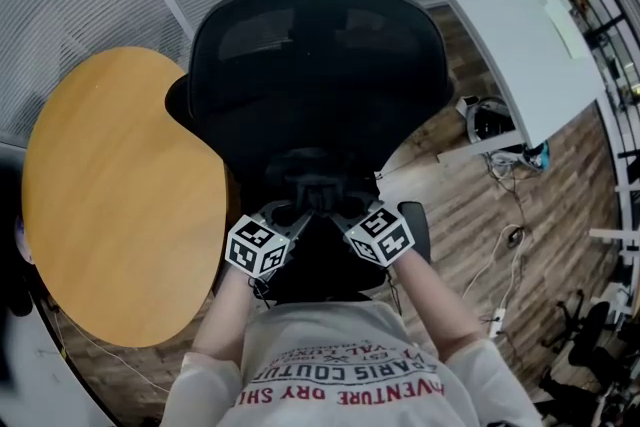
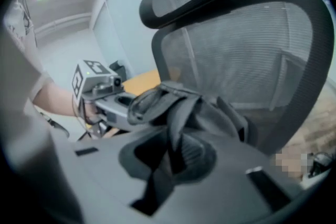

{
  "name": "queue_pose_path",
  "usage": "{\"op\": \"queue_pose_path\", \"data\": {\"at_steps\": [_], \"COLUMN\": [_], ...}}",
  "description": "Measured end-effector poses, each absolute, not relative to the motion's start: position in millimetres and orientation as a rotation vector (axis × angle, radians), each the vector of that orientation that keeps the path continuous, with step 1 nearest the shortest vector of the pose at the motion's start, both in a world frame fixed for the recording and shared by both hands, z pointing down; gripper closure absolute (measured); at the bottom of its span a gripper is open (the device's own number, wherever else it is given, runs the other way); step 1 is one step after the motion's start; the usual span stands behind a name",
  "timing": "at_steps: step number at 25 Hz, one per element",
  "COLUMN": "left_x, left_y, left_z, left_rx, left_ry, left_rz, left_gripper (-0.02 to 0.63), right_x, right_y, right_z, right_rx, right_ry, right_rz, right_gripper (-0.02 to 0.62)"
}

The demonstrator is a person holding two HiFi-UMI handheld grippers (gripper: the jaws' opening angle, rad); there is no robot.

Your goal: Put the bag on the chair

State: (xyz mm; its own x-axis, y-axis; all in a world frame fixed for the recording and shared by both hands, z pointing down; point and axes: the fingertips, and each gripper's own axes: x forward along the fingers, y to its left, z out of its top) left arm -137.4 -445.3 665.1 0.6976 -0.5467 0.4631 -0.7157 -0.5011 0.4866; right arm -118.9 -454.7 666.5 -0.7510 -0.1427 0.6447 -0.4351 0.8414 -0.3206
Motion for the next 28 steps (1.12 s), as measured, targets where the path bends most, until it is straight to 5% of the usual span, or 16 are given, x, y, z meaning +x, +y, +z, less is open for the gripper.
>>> {"op": "queue_pose_path", "data": {"at_steps": [10, 17, 28], "left_x": [-139, -142, -155], "left_y": [-461, -453, -419], "left_z": [688, 686, 648], "left_rx": [2.22, 2.183, 2.235], "left_ry": [-0.965, -1.011, -1.386], "left_rz": [0.275, 0.205, 0.354], "left_gripper": [0.54, 0.485, 0.428], "right_x": [-120, -110, -61], "right_y": [-467, -455, -447], "right_z": [691, 688, 647], "right_rx": [0.486, 0.577, 0.867], "right_ry": [-2.391, -2.343, -2.365], "right_rz": [0.667, 0.694, 0.562], "right_gripper": [0.54, 0.417, 0.449]}}
